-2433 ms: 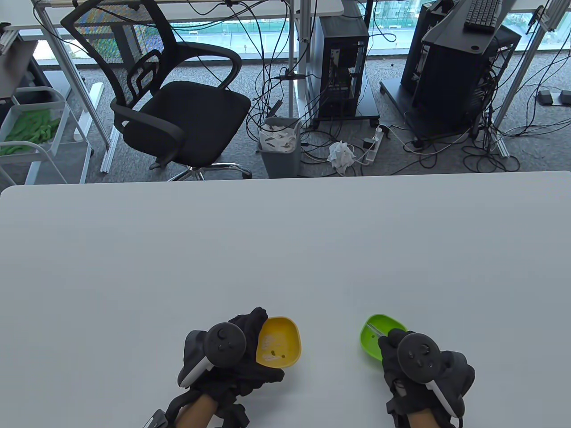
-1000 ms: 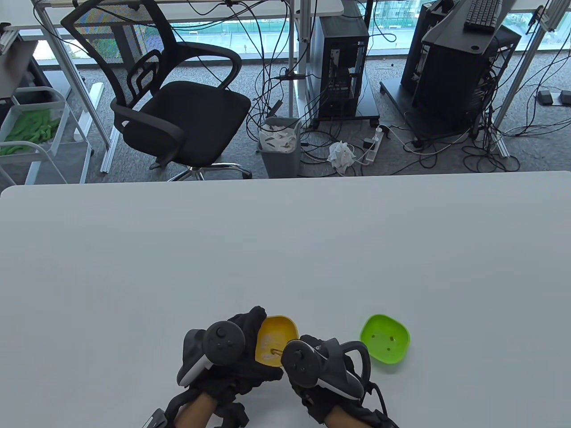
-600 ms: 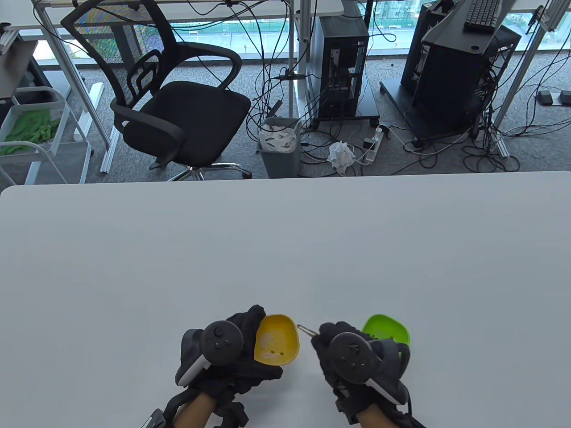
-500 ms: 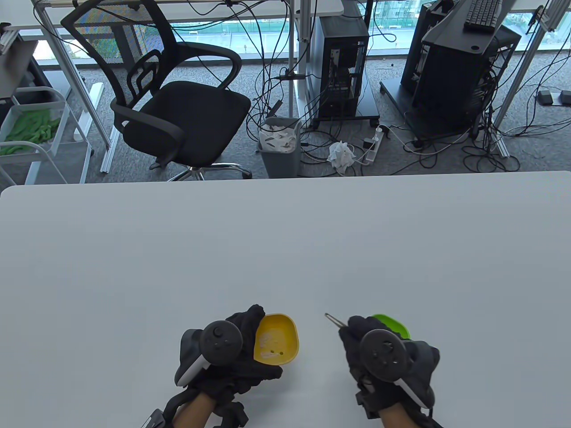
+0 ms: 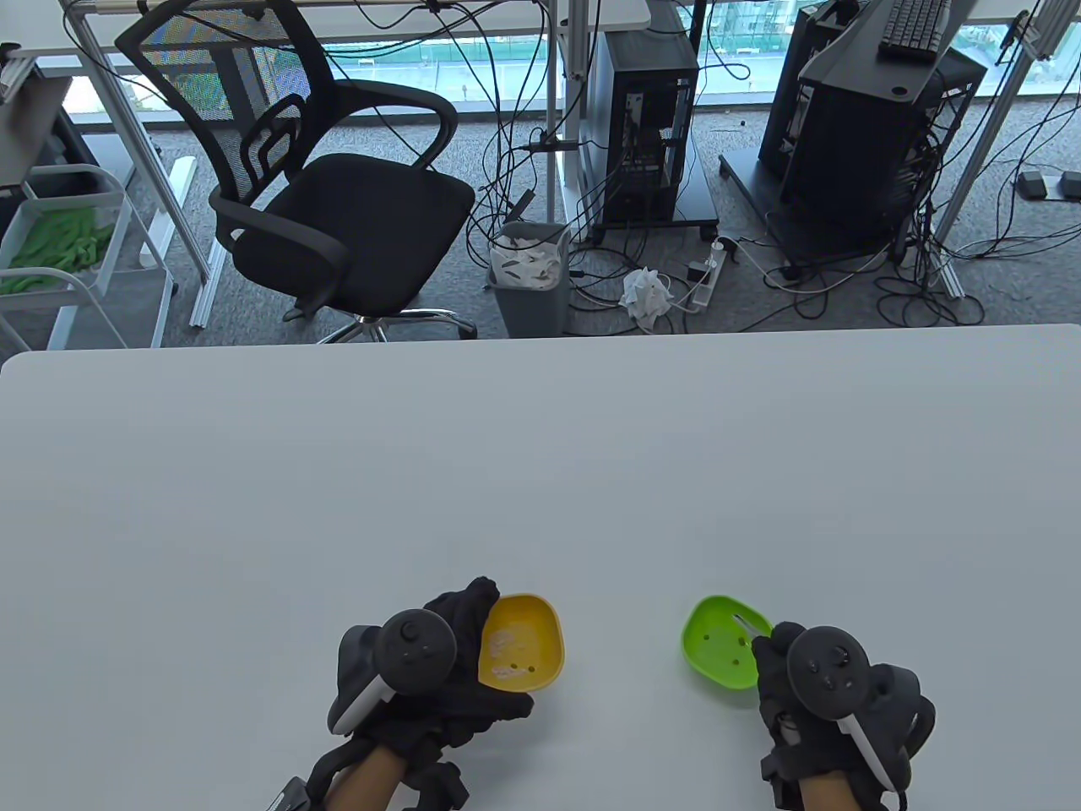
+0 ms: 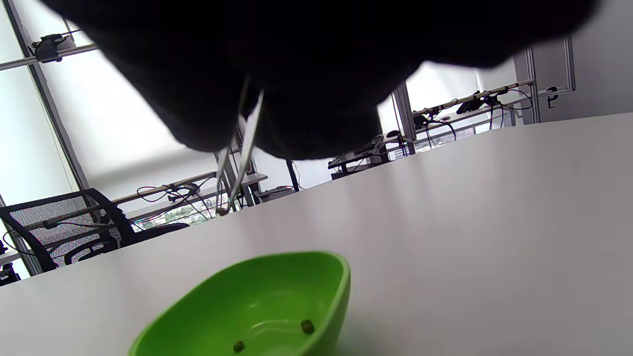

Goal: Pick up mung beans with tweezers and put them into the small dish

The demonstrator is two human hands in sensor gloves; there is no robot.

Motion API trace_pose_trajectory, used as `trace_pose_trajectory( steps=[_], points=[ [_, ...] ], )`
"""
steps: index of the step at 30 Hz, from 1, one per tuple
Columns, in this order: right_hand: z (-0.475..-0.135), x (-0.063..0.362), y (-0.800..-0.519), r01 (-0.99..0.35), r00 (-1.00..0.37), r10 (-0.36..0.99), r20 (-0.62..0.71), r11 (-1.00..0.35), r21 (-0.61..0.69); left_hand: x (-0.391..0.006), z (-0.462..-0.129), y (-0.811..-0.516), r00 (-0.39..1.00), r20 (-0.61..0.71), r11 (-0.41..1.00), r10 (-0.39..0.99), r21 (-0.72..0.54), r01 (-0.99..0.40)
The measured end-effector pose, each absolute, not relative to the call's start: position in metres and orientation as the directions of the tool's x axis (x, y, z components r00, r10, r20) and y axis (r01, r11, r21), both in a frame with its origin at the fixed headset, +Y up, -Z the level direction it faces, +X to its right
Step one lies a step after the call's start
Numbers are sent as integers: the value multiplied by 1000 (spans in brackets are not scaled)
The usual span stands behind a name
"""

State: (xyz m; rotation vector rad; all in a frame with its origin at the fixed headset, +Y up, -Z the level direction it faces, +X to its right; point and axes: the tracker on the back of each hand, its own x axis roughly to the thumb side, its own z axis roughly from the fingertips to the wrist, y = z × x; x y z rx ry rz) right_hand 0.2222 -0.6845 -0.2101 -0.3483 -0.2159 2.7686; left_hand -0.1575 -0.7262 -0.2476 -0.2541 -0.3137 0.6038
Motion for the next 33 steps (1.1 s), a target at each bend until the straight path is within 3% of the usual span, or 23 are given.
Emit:
trace_pose_trajectory(
  steps=[25, 33],
  points=[
    [-210, 220, -689, -340, -902, 370, -222, -926, -163, -157, -247, -727, 784, 212, 798, 584, -331, -504],
    [-212, 182, -668, -378, -919, 393, -39, -902, -210, -156, -247, -727, 787, 212, 800, 580, -330, -501]
  ],
)
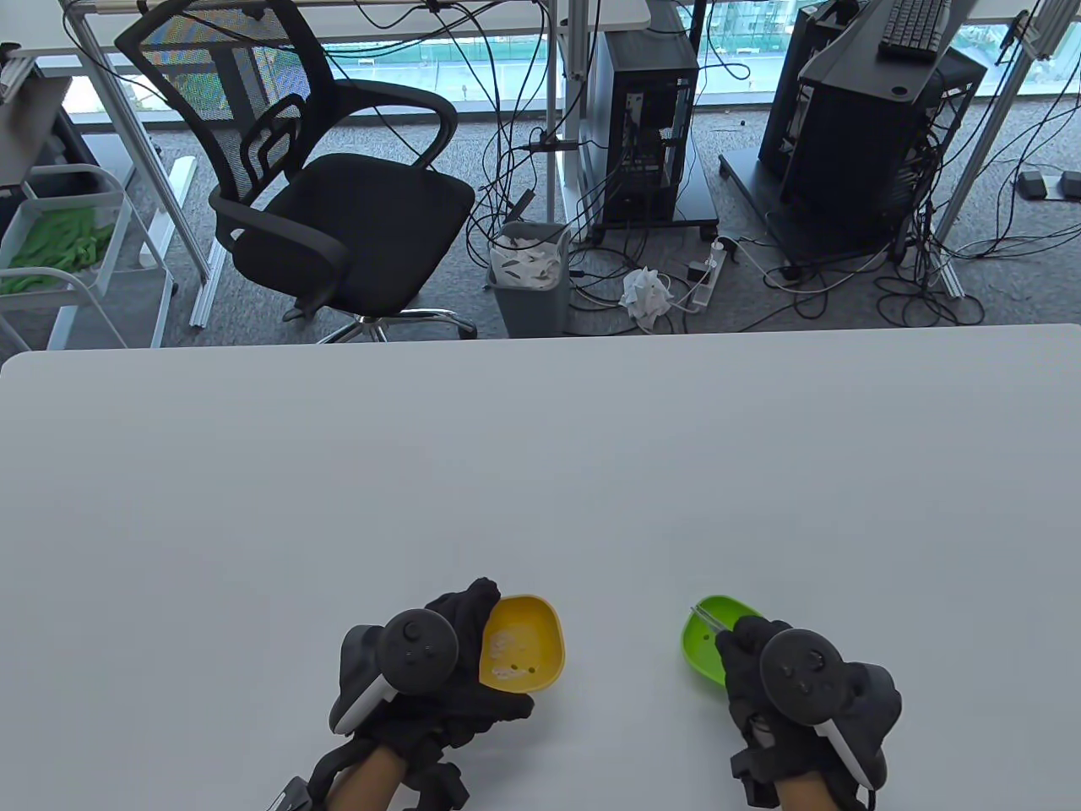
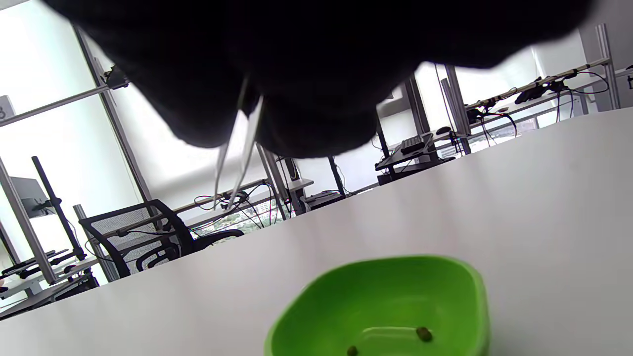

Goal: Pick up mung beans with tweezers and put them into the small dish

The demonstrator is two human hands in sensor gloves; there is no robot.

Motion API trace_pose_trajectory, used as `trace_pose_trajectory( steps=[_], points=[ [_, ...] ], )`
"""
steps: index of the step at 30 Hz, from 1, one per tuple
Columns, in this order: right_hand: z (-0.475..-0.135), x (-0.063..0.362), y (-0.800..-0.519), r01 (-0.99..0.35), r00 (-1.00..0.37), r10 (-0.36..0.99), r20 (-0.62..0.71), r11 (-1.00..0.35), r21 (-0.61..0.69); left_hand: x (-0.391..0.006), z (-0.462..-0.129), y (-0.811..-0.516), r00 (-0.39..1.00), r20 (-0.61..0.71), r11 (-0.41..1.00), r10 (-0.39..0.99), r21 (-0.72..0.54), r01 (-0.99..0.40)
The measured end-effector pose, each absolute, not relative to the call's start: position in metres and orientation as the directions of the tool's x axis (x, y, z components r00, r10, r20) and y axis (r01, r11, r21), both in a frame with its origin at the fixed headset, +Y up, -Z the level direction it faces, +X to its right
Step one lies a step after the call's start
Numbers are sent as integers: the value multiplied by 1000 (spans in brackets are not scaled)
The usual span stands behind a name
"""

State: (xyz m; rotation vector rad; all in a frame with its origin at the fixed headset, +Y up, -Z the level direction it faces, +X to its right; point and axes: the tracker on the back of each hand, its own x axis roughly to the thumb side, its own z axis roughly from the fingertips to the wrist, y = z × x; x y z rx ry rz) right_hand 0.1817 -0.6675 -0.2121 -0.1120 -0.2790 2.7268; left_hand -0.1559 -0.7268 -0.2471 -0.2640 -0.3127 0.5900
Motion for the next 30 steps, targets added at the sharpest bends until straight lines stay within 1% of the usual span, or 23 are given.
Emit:
trace_pose_trajectory(
  steps=[3, 6, 8, 12, 16, 19, 30],
  points=[
    [-217, 141, -652, -390, -921, 380, 87, -901, -191, -156, -247, -727, 788, 211, 801, 578, -330, -499],
    [-219, 105, -646, -398, -911, 368, 183, -903, -160, -156, -247, -727, 788, 209, 800, 579, -331, -500],
    [-218, 79, -648, -390, -905, 348, 246, -909, -146, -156, -247, -727, 789, 207, 800, 578, -333, -499],
    [-214, 50, -659, -339, -902, 297, 312, -937, -89, -156, -246, -727, 791, 211, 802, 575, -335, -494],
    [-210, 39, -666, -274, -911, 241, 336, -960, -52, -155, -247, -726, 791, 218, 805, 572, -335, -490],
    [-209, 37, -668, -244, -918, 214, 334, -969, -49, -155, -247, -727, 791, 217, 805, 572, -334, -490],
    [-210, 34, -671, -226, -918, 213, 334, -974, -1, -154, -246, -727, 791, 220, 805, 571, -337, -488]
  ],
)
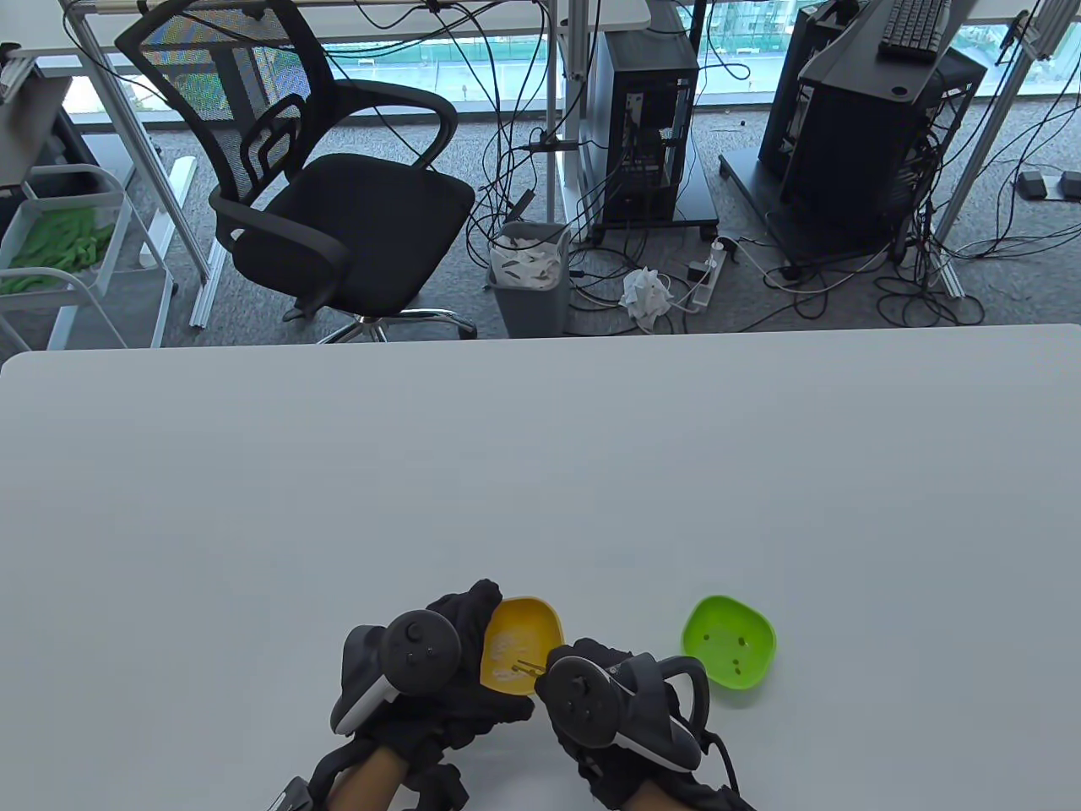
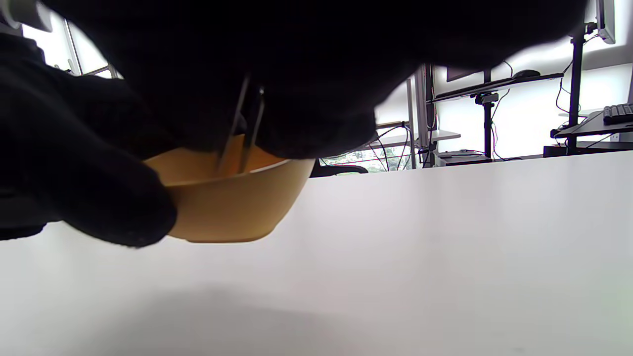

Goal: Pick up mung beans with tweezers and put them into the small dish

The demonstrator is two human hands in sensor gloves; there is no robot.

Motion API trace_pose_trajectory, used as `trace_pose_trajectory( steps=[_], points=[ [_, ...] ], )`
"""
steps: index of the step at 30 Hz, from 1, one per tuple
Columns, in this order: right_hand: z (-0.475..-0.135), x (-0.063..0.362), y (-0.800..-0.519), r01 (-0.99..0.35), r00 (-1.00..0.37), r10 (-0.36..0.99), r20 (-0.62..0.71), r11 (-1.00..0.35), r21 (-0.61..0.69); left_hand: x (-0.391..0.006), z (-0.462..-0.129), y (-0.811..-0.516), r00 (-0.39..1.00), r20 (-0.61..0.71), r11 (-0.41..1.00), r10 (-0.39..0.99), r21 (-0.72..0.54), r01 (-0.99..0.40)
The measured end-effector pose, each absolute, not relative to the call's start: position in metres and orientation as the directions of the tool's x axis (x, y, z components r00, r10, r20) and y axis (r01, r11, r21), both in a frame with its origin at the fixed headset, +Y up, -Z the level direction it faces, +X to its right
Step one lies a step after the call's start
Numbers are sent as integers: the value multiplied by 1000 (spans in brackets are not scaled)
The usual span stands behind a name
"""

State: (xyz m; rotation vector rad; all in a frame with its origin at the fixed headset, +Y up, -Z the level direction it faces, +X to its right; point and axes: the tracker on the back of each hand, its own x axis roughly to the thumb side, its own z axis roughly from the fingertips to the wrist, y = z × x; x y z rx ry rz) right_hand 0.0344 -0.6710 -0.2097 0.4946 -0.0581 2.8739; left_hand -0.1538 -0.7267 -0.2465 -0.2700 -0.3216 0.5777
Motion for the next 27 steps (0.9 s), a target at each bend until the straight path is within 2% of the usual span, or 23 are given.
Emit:
trace_pose_trajectory(
  steps=[12, 17, 22, 27],
  points=[
    [-210, 31, -674, -199, -922, 190, 336, -980, 9, -153, -247, -727, 795, 221, 808, 565, -343, -479],
    [-210, 42, -667, -256, -920, 234, 313, -966, -30, -153, -247, -727, 792, 219, 806, 570, -339, -486],
    [-209, 77, -651, -336, -923, 305, 234, -936, -109, -154, -247, -726, 790, 216, 804, 573, -335, -492],
    [-207, 147, -640, -377, -925, 377, 45, -899, -222, -155, -247, -726, 788, 216, 802, 577, -329, -498]
  ],
)
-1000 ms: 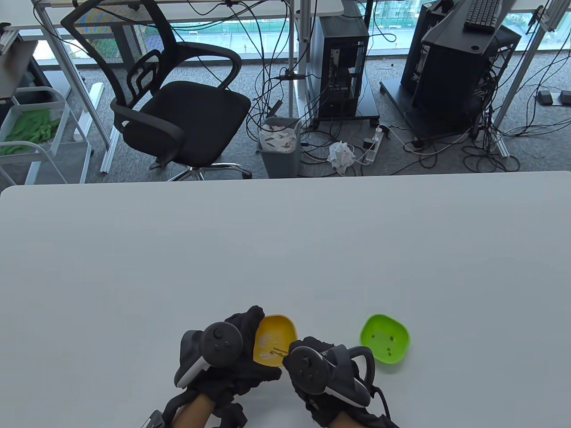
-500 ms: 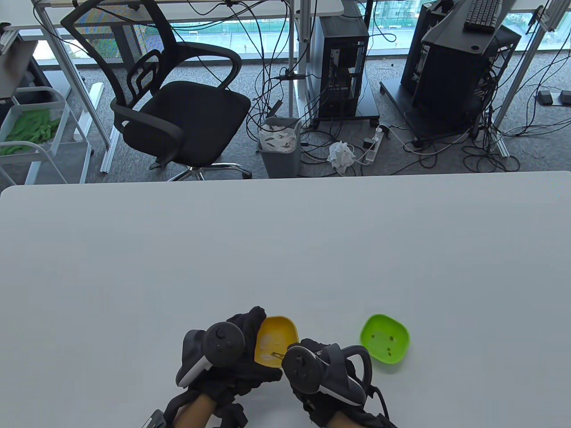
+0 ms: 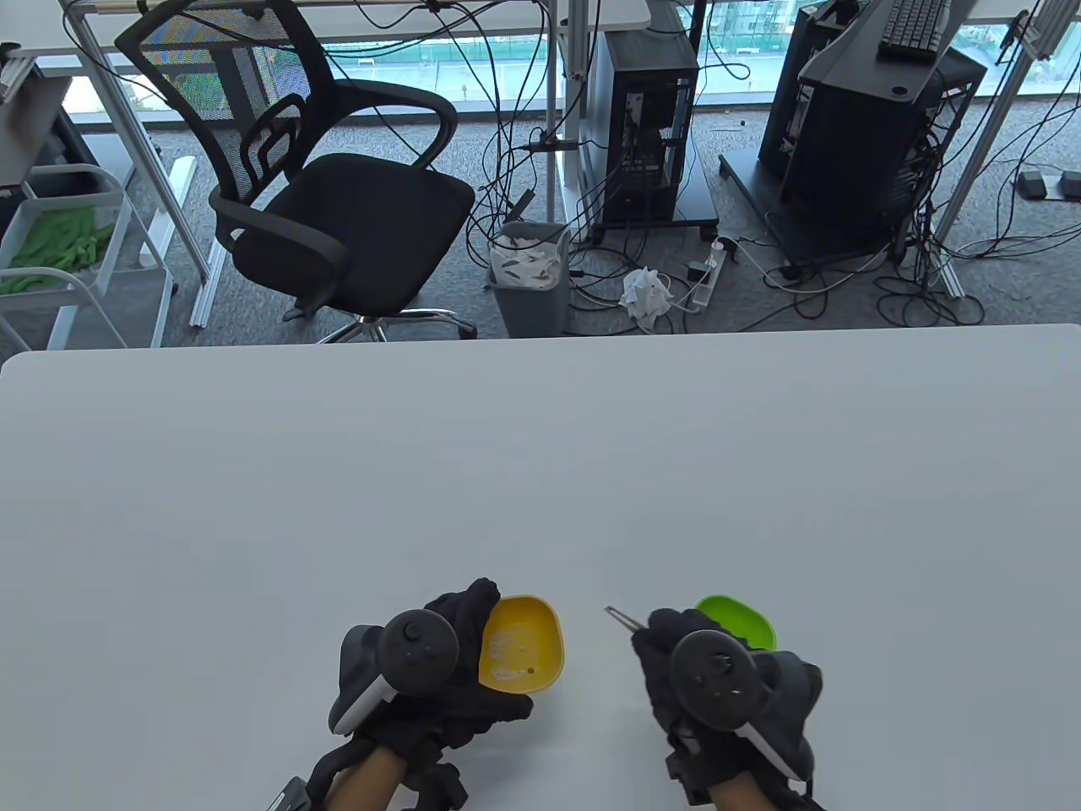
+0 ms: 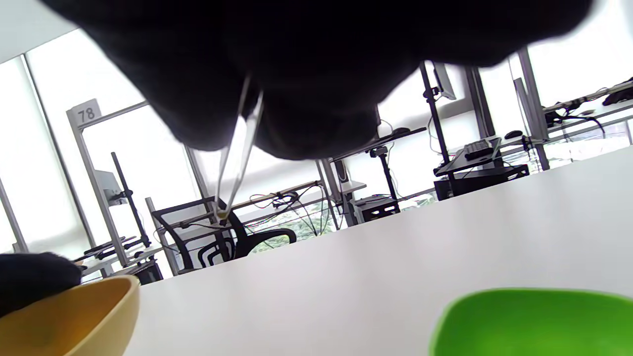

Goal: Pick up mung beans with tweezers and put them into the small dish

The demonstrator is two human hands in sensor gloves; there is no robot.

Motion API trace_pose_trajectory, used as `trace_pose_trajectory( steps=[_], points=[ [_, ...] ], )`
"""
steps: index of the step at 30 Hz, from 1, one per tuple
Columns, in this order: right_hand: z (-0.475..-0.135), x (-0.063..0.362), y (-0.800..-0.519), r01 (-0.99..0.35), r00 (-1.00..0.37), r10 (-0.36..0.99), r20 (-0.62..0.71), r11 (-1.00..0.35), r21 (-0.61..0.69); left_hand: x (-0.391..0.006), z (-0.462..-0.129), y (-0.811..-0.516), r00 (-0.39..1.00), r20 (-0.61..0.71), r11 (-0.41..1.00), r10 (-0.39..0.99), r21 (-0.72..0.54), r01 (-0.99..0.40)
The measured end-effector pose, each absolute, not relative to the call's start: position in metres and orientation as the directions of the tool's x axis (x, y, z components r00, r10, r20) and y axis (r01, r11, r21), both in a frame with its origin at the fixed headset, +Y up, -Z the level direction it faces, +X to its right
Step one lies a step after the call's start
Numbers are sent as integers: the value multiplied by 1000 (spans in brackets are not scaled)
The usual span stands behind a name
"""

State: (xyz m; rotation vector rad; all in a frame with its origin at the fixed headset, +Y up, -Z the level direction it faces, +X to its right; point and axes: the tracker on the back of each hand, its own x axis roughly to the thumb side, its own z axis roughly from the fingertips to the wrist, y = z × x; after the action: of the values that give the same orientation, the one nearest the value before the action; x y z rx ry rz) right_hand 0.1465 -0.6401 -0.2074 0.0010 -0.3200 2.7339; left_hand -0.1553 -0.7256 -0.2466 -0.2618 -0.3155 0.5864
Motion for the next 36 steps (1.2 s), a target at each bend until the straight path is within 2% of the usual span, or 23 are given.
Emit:
trace_pose_trajectory(
  steps=[4, 9, 16, 36],
  points=[
    [-200, 190, -651, -326, -930, 356, -87, -912, -249, -155, -247, -725, 786, 220, 803, 578, -324, -500],
    [-199, 208, -677, -296, -930, 331, -161, -932, -208, -154, -246, -726, 790, 225, 809, 570, -326, -490],
    [-203, 208, -686, -295, -927, 329, -183, -937, -187, -157, -244, -726, 791, 223, 809, 570, -322, -493],
    [-200, 209, -687, -310, -914, 346, -210, -932, -186, -156, -244, -726, 792, 224, 809, 568, -329, -488]
  ],
)
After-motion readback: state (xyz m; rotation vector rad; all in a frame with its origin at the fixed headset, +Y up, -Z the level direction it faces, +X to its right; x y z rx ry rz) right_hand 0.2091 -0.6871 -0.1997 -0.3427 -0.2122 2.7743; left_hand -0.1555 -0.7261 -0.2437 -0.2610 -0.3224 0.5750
